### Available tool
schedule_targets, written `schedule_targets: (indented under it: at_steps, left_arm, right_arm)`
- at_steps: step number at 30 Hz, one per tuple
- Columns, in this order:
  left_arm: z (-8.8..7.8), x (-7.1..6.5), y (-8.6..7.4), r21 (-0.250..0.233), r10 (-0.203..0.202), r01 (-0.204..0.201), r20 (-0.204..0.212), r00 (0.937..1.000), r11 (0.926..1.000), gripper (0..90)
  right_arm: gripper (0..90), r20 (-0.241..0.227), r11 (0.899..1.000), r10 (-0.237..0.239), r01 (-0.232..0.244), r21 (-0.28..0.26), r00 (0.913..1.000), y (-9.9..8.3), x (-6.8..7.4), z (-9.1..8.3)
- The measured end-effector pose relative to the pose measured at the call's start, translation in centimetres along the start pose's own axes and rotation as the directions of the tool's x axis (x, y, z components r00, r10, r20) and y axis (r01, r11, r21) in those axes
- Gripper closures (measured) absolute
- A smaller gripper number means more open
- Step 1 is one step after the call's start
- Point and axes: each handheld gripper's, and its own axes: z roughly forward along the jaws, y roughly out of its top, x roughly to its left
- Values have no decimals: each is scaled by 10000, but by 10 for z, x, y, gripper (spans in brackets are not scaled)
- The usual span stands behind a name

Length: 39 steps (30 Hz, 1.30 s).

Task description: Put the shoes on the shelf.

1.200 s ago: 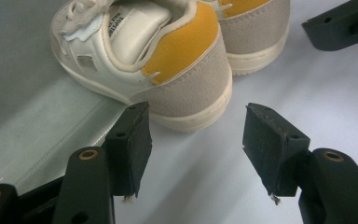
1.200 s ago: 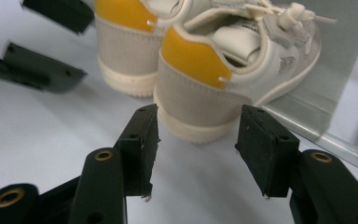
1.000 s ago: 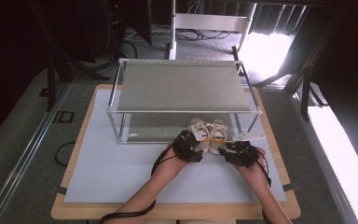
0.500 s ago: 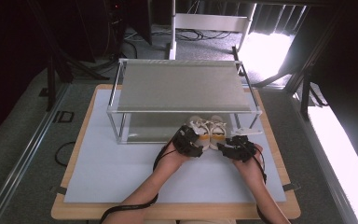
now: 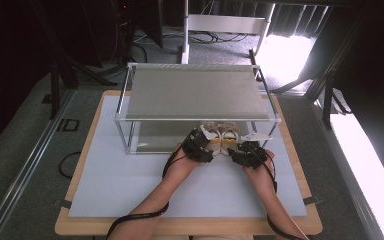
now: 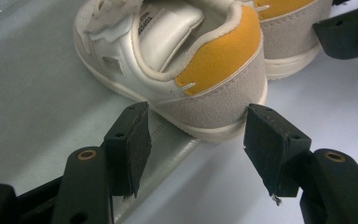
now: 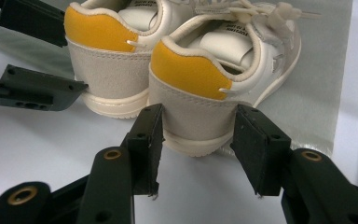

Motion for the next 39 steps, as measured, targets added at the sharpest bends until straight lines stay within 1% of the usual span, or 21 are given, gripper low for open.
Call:
schedule_targets:
  at_steps: [2,4,8,11,12,15,18,22,24,25,26,28,30,31,32,33,35,36,37,38,39]
  left_arm:
    - [2,3,1,2,42,-42,-123,9999,10000,405]
    - [6,4,3,24,-100,101,-198,9998,9999,405]
    - [14,9,7,182,233,-223,-611,9979,9996,405]
    - [19,11,10,225,62,-51,-514,9987,9997,405]
    - [20,12,11,224,63,-52,-481,9988,9997,406]
    - [21,12,13,276,-47,59,-424,9991,9996,406]
    - [21,12,12,209,-74,81,-369,9993,9997,406]
    - [15,10,8,84,-64,64,-61,10000,9999,405]
    - [11,9,5,-7,-215,215,256,9994,9998,404]
    - [8,7,4,-36,-223,224,269,9994,9997,392]
    - [6,6,3,-78,-355,359,410,9985,9993,372]
    - [-1,5,0,-263,-204,224,734,9971,9994,368]
    - [-7,3,-3,-364,-183,225,1107,9937,9991,289]
    - [-10,2,-5,-398,-137,189,1273,9918,9990,289]
    - [-14,-1,-8,-503,88,-30,1154,9933,9987,234]
    - [-15,-2,-9,-540,115,-53,1144,9934,9985,189]
    - [-20,-4,-13,-694,99,-12,1262,9919,9976,155]
    - [-22,-4,-15,-747,72,26,1307,9914,9972,155]
    - [-22,-4,-15,-747,72,26,1307,9914,9972,148]
    - [-24,-4,-18,-786,104,0,1319,9912,9969,129]
    - [-24,-4,-18,-786,104,0,1319,9912,9969,128]
  right_arm:
    - [522,91,10000,19,-18,-51,10000,2,1,4]
    - [522,207,10000,-11,12,-59,9998,4,1,8]
    - [520,351,10000,-16,18,-58,9994,8,0,16]
    - [504,495,10000,19,-22,63,9988,11,0,22]
    - [503,567,9999,-80,76,72,9984,12,-1,24]
    - [495,504,9999,96,-99,56,9987,15,-5,28]
    - [492,498,9999,114,-114,-9,9987,15,-7,29]
    - [482,555,9999,77,-72,-102,9984,11,-8,25]
    - [460,455,9997,200,-193,-174,9988,8,-8,20]
    - [443,368,9996,190,-182,-218,9991,6,-9,17]
    - [421,302,9994,184,-175,-285,9994,5,-9,15]
    - [399,181,9992,161,-154,-379,9997,2,-8,10]
    - [379,1,9975,127,-127,-690,9999,-3,-7,-1]
    - [379,1,9975,127,-127,-690,9999,-3,-7,-1]
    - [343,-70,9968,123,-128,-791,9999,-5,-6,-5]
    - [324,-185,9949,122,-140,-999,9998,-8,-5,-11]
    - [270,-293,9932,155,-187,-1152,9995,-10,-5,-15]
    - [232,-319,9944,139,-172,-1047,9994,-12,-5,-18]
    - [232,-319,9944,139,-172,-1047,9994,-12,-5,-18]
    - [170,-422,9946,-177,133,-1032,9990,-16,-5,-22]
    - [170,-422,9946,-177,133,-1032,9990,-16,-5,-22]
